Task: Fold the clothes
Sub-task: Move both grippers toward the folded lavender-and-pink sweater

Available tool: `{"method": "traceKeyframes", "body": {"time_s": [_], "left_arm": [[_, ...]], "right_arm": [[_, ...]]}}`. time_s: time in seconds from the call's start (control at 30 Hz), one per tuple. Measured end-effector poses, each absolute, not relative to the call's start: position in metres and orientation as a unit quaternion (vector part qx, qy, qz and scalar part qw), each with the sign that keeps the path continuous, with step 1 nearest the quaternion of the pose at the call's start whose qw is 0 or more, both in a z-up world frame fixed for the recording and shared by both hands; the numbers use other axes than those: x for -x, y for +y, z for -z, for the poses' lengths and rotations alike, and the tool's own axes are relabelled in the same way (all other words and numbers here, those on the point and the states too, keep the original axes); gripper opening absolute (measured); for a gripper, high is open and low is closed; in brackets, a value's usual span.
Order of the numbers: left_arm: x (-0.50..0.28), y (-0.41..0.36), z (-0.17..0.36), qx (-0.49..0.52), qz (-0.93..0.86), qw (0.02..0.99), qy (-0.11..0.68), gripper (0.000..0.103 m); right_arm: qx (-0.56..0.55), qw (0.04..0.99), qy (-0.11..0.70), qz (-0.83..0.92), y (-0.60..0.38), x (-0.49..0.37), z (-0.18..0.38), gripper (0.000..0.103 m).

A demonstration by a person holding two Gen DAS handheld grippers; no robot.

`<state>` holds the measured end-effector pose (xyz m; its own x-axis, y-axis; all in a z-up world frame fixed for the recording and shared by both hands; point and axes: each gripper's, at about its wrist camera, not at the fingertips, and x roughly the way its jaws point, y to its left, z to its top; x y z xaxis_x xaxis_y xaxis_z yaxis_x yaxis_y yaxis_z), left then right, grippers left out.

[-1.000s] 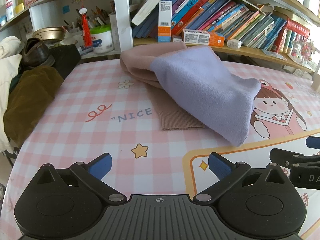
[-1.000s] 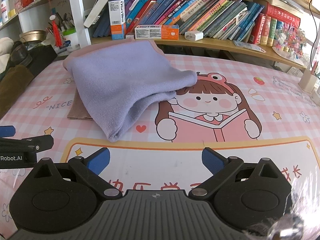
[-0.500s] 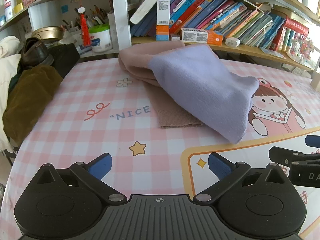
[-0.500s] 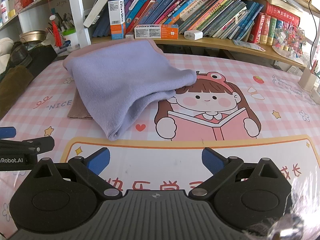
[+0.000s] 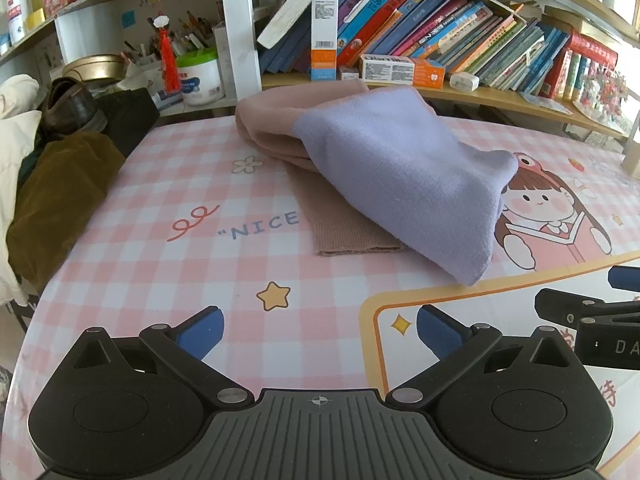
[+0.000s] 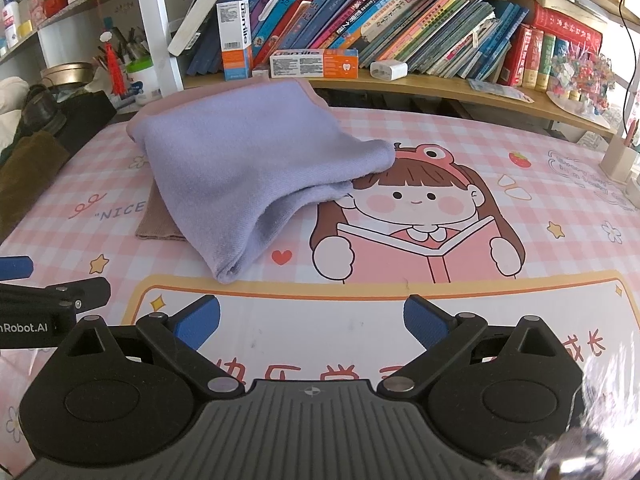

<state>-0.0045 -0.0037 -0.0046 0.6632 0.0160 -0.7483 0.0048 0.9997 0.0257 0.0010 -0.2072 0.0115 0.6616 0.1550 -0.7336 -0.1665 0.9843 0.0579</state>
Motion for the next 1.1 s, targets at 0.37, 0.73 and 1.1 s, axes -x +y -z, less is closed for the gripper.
{"method": "traceKeyframes", "body": {"time_s": [0.37, 0.73, 1.1], "left_arm": [[0.006, -0.007, 0.003, -0.006, -0.014, 0.910, 0.413, 0.103], [0.016, -0.022, -0.004, 0.034, -0.051, 0.912, 0.405, 0.103], [0.025, -0.056, -0.008, 0.038, -0.106, 0.910, 0.398, 0.103]], "right_arm": [[0.010, 0.909, 0.403, -0.103, -0.210, -0.004, -0.011, 0.099], [0.023, 0.905, 0.400, -0.141, -0.230, -0.009, -0.016, 0.099], [0.036, 0.897, 0.398, -0.187, -0.264, -0.016, -0.019, 0.099]]}}
